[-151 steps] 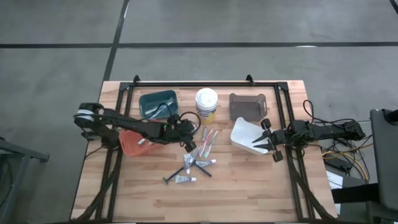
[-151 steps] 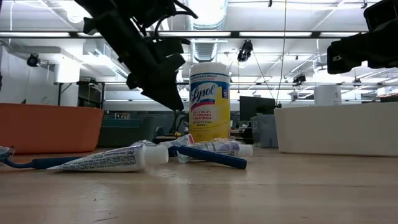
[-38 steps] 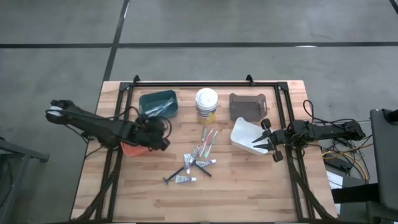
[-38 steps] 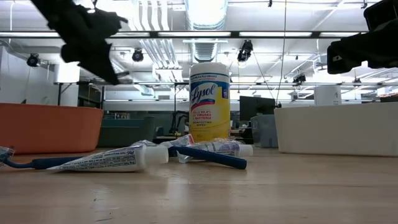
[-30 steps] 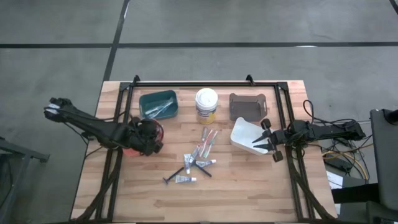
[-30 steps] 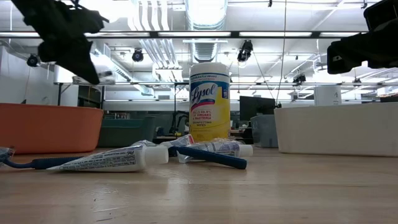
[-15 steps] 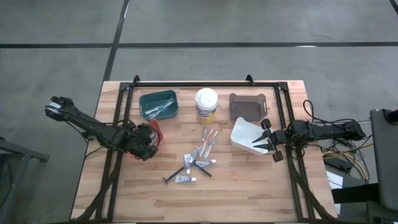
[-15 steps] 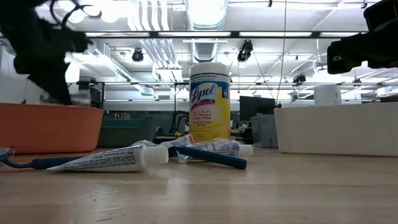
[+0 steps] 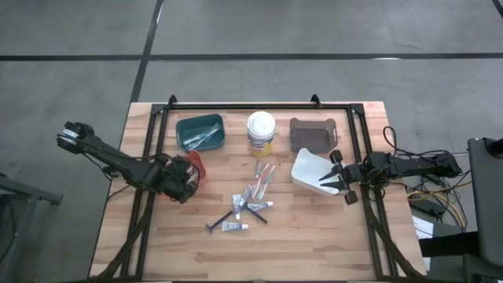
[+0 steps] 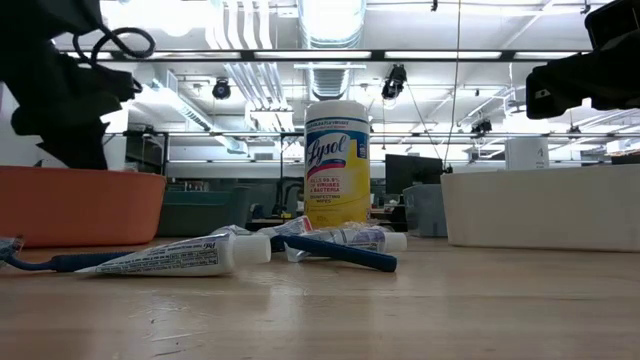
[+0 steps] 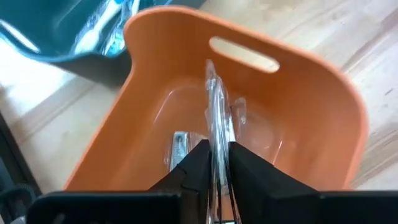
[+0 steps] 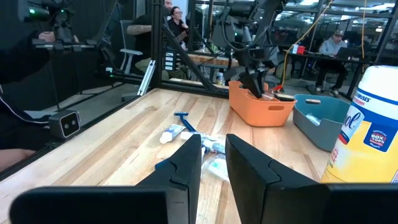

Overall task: Pick & Place Travel size toiletries
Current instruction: Put the left nail cutter into the orange bin, then adjust the toiletries on the table

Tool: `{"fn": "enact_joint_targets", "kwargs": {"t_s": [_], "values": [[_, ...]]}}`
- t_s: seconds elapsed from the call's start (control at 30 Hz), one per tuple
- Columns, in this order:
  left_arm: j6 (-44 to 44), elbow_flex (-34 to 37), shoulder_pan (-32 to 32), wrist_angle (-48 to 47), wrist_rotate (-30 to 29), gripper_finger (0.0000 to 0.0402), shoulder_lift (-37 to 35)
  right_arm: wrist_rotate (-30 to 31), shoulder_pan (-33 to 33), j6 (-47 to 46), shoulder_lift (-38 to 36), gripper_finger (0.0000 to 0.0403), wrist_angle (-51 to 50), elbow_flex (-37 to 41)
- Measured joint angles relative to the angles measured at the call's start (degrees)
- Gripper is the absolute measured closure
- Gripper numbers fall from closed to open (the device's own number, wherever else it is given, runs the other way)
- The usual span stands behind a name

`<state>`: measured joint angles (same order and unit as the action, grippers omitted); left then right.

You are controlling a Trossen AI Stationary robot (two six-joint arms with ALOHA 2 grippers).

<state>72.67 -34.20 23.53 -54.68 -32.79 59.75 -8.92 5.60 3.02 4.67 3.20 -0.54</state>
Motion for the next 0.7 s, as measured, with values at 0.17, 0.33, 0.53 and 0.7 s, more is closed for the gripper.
{"fn": "enact_joint_targets", "kwargs": {"t_s": [0.17, 0.33, 0.53, 0.7], "values": [[-2.7, -0.8, 0.0, 0.6, -0.3, 0.0309, 0.0, 0.0, 0.0, 0.0, 0.0, 0.0325, 0.0, 0.0], [-3.8, -0.9, 0.0, 0.7, -3.1, 0.0269, 0.0, 0.0, 0.0, 0.0, 0.0, 0.032, 0.0, 0.0], [-3.6, -0.9, -0.1, 1.0, -4.9, 0.0225, 0.0, 0.0, 0.0, 0.0, 0.0, 0.0321, 0.0, 0.0], [-4.3, -0.9, -0.1, 4.3, -4.9, 0.0216, 0.0, 0.0, 0.0, 0.0, 0.0, 0.033, 0.0, 0.0]]}}
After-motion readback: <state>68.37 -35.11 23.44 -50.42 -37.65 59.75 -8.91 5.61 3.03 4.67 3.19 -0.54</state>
